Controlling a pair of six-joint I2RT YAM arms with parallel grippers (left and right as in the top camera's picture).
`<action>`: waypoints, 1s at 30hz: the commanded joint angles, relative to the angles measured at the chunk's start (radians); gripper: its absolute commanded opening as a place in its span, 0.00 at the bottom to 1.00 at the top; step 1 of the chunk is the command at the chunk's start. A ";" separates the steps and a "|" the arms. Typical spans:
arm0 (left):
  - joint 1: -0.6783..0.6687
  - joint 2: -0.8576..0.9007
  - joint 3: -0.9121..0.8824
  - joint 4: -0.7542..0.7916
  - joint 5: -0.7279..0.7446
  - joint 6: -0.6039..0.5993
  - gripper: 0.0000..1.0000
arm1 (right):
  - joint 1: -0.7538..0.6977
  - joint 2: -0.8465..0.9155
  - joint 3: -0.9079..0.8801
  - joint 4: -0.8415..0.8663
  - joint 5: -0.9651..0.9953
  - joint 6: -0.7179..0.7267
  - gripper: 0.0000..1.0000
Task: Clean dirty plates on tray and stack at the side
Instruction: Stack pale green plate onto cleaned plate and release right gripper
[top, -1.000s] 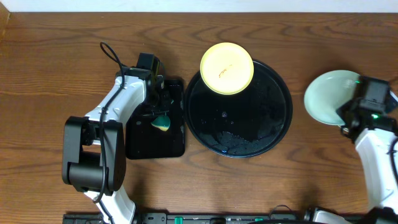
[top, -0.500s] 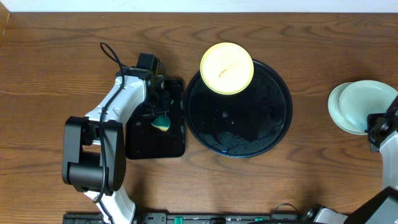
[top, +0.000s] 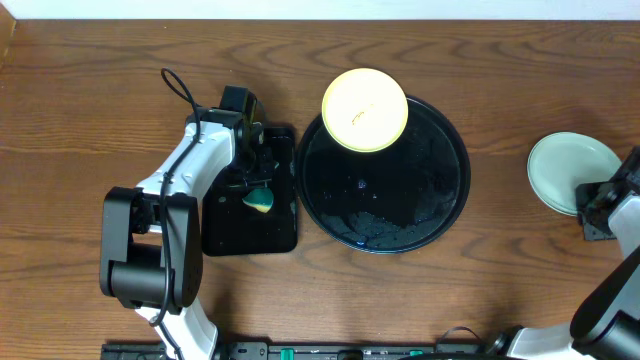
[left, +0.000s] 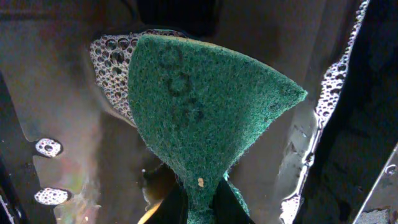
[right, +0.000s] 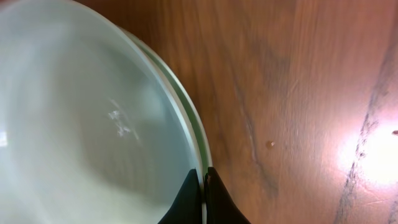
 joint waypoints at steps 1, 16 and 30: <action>0.006 0.002 -0.007 -0.006 -0.005 0.020 0.07 | 0.012 0.026 -0.005 -0.016 -0.040 -0.066 0.01; 0.006 0.002 -0.007 -0.005 -0.005 0.020 0.07 | 0.071 0.027 -0.005 -0.055 -0.059 -0.125 0.01; 0.006 0.002 -0.007 -0.005 -0.005 0.020 0.13 | 0.074 -0.130 -0.004 -0.071 -0.106 -0.337 0.56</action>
